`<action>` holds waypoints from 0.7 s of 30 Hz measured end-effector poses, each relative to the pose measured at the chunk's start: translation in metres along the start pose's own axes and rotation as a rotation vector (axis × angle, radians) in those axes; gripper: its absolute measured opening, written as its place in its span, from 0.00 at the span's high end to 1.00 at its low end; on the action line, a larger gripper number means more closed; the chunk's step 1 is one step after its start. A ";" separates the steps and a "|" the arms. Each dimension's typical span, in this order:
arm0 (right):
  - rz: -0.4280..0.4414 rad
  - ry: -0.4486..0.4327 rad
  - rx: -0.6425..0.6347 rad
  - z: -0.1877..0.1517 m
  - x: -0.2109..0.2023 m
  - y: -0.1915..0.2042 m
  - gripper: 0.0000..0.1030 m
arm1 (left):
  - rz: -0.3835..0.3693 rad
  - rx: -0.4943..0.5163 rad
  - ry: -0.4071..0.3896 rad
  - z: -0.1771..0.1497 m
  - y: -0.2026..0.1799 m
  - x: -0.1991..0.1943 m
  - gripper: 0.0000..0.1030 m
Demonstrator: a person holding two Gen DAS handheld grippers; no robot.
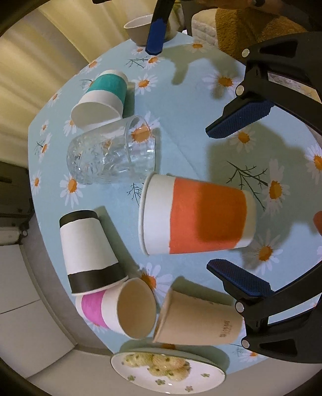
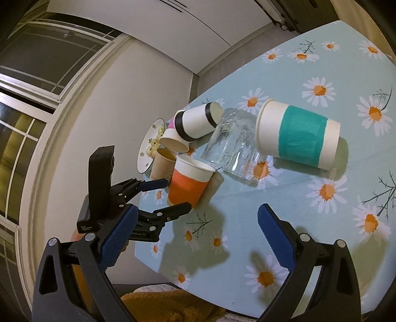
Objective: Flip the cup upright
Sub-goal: 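Reach the right gripper down to the orange-and-white paper cup and close on it, then lift the orange-and-white cup with the right gripper and rotate it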
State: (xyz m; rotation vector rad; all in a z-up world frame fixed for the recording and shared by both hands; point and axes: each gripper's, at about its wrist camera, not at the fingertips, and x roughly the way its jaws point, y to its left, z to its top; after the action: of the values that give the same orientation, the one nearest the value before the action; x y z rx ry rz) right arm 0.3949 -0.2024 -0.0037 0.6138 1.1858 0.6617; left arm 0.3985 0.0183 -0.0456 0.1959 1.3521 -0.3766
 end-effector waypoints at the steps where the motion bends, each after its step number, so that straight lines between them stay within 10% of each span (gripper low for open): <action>1: 0.001 0.001 0.006 0.002 -0.001 -0.003 0.06 | 0.005 -0.003 0.008 0.002 0.003 0.002 0.11; 21: 0.027 0.021 0.051 0.005 -0.009 -0.016 0.06 | 0.030 -0.007 0.093 0.016 -0.006 0.022 0.38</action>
State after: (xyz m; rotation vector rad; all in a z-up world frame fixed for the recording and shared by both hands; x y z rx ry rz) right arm 0.3996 -0.2195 -0.0087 0.6675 1.2188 0.6636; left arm 0.4145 0.0042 -0.0632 0.2299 1.4400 -0.3408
